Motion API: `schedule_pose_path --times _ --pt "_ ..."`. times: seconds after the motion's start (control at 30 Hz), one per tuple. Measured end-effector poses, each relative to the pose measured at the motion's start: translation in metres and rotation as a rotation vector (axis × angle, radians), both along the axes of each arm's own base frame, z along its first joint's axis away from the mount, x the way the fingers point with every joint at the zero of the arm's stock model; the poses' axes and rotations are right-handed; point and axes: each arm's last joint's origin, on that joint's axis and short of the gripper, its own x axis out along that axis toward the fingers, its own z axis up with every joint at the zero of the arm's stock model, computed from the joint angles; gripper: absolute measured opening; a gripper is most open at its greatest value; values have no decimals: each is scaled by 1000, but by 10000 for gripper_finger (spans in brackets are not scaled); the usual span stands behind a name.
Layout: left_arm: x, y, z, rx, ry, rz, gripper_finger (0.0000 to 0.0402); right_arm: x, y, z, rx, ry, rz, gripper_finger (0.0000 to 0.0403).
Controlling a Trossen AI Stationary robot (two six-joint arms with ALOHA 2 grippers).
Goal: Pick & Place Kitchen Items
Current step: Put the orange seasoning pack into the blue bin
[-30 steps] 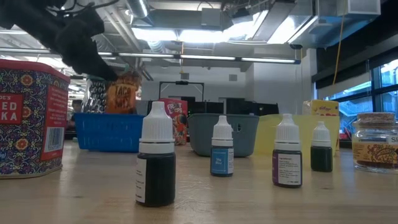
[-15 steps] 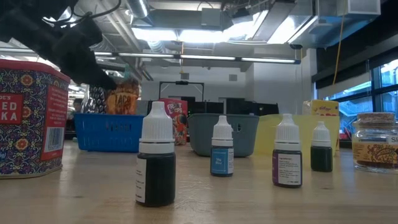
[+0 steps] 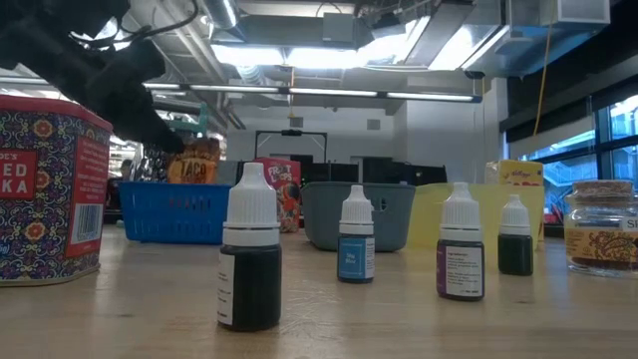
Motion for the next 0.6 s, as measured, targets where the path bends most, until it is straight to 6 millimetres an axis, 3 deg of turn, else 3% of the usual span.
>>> schedule_pose_path --times 0.6 --pt "3 1 -5 7 34 42 8 0 0 0 0 0 0 128"
